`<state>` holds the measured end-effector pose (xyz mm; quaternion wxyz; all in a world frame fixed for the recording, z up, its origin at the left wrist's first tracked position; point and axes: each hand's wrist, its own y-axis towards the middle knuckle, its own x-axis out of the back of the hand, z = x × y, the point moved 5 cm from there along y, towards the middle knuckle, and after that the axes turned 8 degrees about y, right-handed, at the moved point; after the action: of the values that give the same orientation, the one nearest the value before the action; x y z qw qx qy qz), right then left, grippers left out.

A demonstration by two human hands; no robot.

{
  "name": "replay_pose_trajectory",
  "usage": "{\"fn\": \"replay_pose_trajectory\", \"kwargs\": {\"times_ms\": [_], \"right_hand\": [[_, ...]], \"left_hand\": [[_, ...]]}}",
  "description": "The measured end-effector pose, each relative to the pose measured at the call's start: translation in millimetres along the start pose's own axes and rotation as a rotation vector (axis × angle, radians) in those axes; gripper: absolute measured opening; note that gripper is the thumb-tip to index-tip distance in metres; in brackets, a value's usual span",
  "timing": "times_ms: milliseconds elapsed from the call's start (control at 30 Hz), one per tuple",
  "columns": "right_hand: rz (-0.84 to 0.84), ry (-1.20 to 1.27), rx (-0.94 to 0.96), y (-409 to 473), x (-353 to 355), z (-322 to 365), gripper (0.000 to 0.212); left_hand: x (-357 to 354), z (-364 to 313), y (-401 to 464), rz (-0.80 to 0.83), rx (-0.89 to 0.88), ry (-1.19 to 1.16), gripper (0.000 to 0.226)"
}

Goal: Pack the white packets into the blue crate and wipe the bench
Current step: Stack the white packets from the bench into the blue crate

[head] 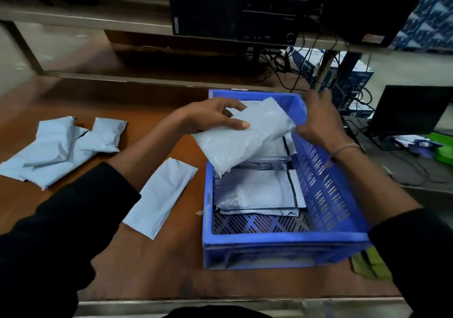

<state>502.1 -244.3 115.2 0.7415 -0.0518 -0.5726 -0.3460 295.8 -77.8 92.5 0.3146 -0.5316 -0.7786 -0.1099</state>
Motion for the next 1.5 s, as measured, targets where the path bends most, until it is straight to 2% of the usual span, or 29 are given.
{"fn": "replay_pose_trajectory", "kwargs": {"times_ms": [67, 100, 167, 233, 333, 433, 533, 600, 700, 833, 933, 1067, 1167, 1333, 1500], "right_hand": [[0.155, -0.147, 0.192, -5, -1, 4, 0.115], [0.24, -0.2, 0.282, -11, -5, 5, 0.127], [0.379, -0.235, 0.396, -26, -17, 8, 0.136], [0.45, -0.224, 0.428, -40, -30, 7, 0.13], [0.465, -0.212, 0.425, -56, -41, 6, 0.107], [0.555, -0.169, 0.396, -66, -52, 2, 0.096], [0.663, -0.237, 0.399, -79, -73, -5, 0.096], [0.665, -0.344, 0.4, -84, -83, -10, 0.101], [0.628, -0.415, 0.395, -90, -93, -11, 0.098], [0.561, -0.374, 0.407, -94, -95, -8, 0.097], [0.52, -0.336, 0.467, -94, -94, -3, 0.087], [0.567, -0.338, 0.466, -94, -100, -1, 0.074], [0.604, -0.295, 0.433, -92, -101, -2, 0.079], [0.659, -0.158, 0.343, -83, -89, 4, 0.086], [0.548, 0.042, 0.343, -65, -57, 39, 0.066]], "left_hand": [[-13, -6, 7, 0.083, 0.014, 0.085, 0.054], [-19, -8, 9, 0.125, 0.01, 0.107, 0.05], [-30, -13, 13, 0.179, -0.023, 0.165, 0.043], [-39, -15, 17, 0.202, -0.047, 0.22, 0.04], [-51, -12, 20, 0.18, -0.032, 0.288, 0.041], [-61, -11, 18, 0.147, -0.056, 0.503, 0.049], [-75, -9, 13, 0.135, -0.092, 0.745, 0.051], [-84, -9, 10, 0.115, -0.138, 0.899, 0.05], [-98, -11, 2, 0.145, -0.184, 1.07, 0.048], [-120, 0, -5, 0.292, -0.144, 1.122, 0.06], [-135, 10, -9, 0.391, -0.104, 1.168, 0.065], [-141, 16, -10, 0.433, -0.049, 1.205, 0.067], [-144, 13, -13, 0.44, -0.022, 1.202, 0.065], [-133, -1, -19, 0.292, -0.099, 1.109, 0.058], [-85, -13, -49, -0.105, -0.236, 0.821, 0.049]]}}
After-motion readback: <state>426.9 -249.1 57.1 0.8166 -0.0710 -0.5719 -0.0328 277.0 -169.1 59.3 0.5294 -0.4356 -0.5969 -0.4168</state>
